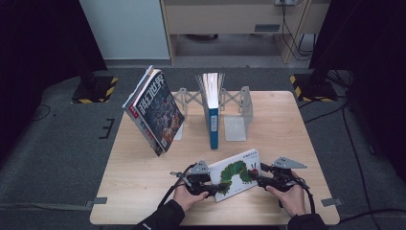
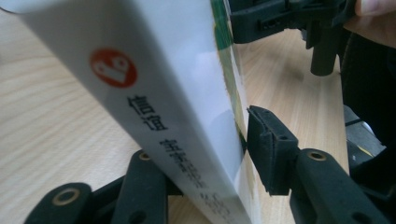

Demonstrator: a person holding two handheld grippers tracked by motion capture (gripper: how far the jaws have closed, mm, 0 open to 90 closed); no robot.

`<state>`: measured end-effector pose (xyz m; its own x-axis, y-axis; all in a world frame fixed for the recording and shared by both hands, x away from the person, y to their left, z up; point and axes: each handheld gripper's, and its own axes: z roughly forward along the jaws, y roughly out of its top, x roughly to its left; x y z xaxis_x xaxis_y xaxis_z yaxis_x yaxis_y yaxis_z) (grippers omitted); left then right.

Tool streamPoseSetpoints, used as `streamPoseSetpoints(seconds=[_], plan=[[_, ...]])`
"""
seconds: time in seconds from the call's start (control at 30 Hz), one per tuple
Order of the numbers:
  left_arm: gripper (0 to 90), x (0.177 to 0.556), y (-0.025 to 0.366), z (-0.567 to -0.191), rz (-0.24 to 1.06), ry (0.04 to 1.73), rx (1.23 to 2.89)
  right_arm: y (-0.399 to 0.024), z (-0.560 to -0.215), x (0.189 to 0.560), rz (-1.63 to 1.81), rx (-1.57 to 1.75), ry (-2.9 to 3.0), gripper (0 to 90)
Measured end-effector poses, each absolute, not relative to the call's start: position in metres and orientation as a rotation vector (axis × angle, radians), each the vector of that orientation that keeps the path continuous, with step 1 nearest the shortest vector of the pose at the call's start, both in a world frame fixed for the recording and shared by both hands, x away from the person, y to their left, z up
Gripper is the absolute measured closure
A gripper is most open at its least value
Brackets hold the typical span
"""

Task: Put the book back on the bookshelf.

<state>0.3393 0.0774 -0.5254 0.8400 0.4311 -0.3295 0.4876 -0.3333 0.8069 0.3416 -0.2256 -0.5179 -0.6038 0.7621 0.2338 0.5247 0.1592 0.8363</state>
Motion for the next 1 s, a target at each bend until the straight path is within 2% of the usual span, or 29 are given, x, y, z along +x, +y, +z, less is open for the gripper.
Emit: streamPoseSetpoints(seconds=[0.3, 0.37, 0.63, 0.87, 1.0], plan=[[68.2, 0.338, 0.078, -0.522, -0.109, 0.713, 1.952, -0.229, -0.517, 0.341, 1.436, 1.257, 2.185, 42.5], [73.7, 0.336, 0.077, -0.519, -0.089, 0.704, 1.943, -0.233, -0.517, 0.341, 1.43, 1.27, 2.173, 42.4], [74.3, 0.335, 0.078, -0.513, -0.127, 0.747, 1.909, -0.247, -0.516, 0.342, 1.387, 1.331, 2.119, 40.5], [74.5, 0.338, 0.087, -0.502, -0.126, 0.778, 1.889, -0.259, -0.521, 0.346, 1.087, 1.336, 2.166, 33.8], [74.6, 0.339, 0.092, -0.497, -0.106, 0.79, 1.884, -0.266, -0.524, 0.347, 1.024, 1.372, 2.166, 29.3]])
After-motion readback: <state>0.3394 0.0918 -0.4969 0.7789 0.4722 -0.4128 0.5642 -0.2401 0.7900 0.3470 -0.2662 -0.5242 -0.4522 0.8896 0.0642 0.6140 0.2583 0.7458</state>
